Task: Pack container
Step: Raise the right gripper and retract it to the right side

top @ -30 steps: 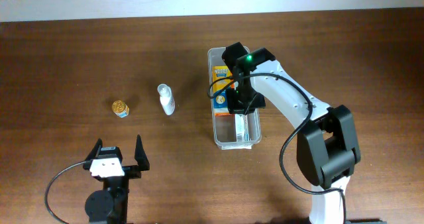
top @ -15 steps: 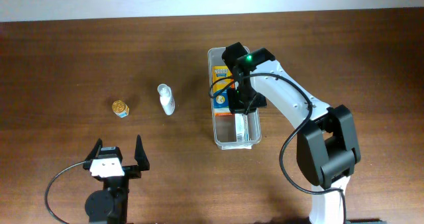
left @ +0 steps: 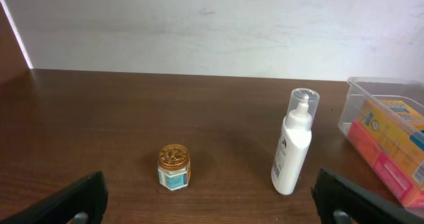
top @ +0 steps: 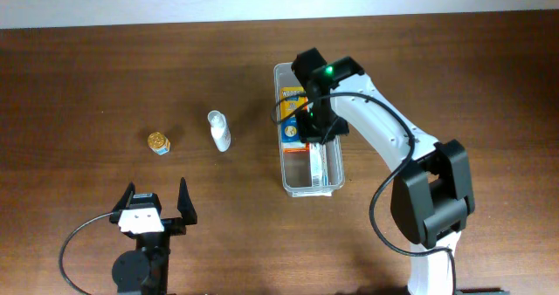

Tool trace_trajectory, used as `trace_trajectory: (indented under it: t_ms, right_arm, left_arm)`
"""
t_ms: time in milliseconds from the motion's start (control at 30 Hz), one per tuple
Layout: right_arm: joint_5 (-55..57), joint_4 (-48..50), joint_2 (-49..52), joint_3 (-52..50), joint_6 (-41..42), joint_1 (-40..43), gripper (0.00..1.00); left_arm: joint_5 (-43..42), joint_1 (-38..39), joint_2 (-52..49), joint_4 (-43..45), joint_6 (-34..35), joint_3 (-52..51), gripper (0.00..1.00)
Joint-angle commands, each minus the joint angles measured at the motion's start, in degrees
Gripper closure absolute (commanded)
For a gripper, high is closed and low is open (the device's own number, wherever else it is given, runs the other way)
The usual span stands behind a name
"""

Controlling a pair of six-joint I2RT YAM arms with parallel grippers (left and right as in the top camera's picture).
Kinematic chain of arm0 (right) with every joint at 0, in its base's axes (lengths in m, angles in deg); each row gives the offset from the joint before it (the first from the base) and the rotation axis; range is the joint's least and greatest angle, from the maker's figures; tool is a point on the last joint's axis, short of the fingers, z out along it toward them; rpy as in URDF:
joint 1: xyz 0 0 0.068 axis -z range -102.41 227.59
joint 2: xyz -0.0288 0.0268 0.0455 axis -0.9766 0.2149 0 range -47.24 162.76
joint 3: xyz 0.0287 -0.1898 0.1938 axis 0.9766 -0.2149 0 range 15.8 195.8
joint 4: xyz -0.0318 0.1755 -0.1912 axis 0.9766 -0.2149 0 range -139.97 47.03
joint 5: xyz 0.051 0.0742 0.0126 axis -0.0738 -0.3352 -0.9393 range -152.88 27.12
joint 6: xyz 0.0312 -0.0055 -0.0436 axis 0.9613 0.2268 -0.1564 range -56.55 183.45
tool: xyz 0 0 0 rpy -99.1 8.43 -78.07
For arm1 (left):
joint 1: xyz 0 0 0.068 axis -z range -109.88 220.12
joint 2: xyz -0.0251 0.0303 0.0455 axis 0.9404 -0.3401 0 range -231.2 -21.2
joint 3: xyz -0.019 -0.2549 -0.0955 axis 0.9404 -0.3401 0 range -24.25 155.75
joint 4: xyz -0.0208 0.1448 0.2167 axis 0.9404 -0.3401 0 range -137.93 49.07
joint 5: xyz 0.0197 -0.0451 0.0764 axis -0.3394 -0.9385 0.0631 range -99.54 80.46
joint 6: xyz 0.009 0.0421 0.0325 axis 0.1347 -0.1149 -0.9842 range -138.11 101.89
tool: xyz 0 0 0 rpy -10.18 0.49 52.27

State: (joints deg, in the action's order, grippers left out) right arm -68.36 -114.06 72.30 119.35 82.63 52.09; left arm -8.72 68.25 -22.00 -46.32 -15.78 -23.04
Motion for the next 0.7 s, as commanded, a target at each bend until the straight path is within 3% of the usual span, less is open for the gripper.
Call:
trace_trajectory:
  t_ms: [0,233,400,533,667]
  right_arm:
    - [-0.66,-1.79,-0.04,6.23,-2.12,-0.17,0.91]
    - [8.98,-12.55,-0.07,19.45,-2.49,2.71,0.69]
    - [15.34,-21.42,-0.42,28.20,-2.49,7.04,0.20]
    - [17.94,-26.25,-0.90,32.06,-3.19,12.63,0.01]
    - [18.16,-26.25,-1.22,32.04,-3.82,18.67,0.02]
  left_arm:
    - [-0.46,-0.28,0.35,0.11,-0.87,-0.37,0.01]
    - [-0.46,-0.28,0.35,0.11,-0.87,-0.37,0.01]
    - [-0.46,-0.28,0.35,0.11,-0.90,-0.37,0.01]
    - [-0.46,-0.28,0.35,0.11,-0.87,-0.37,0.01]
    - [-0.46,-0.28,0.35,0.11,-0.87,-0.37,0.01]
